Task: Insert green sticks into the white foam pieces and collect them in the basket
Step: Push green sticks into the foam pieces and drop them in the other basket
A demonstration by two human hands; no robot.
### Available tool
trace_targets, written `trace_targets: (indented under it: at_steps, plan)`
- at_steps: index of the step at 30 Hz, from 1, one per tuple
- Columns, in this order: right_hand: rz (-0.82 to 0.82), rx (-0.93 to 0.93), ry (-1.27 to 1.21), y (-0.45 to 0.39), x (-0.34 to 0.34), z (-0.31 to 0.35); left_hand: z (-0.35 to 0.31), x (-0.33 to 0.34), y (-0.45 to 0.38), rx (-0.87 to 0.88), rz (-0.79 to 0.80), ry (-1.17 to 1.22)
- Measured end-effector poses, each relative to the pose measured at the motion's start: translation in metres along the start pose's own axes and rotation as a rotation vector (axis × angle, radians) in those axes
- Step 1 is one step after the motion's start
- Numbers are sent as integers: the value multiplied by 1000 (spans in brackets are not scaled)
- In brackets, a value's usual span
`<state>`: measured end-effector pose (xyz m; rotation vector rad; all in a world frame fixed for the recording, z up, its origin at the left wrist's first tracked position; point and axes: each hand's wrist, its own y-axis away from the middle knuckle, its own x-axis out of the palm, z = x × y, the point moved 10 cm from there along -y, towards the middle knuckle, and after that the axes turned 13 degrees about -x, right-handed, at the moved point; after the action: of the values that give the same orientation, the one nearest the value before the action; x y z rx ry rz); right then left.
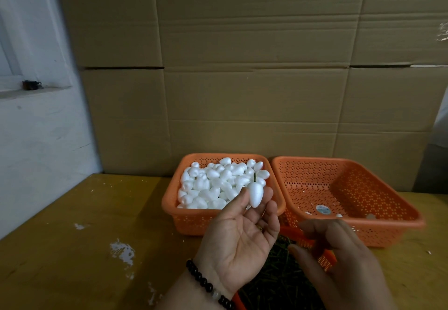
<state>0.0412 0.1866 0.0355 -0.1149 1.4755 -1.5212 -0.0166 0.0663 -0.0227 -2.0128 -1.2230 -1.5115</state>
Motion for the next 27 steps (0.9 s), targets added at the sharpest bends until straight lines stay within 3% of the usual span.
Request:
trace_targets:
  at_steps: [15, 27]
  plan:
    - [-40, -24, -17, -1, -4, 3, 0, 0, -2, 109, -5, -179]
    - [-63, -53, -69, -4, -4, 4, -9, 17, 9, 460, -104, -758]
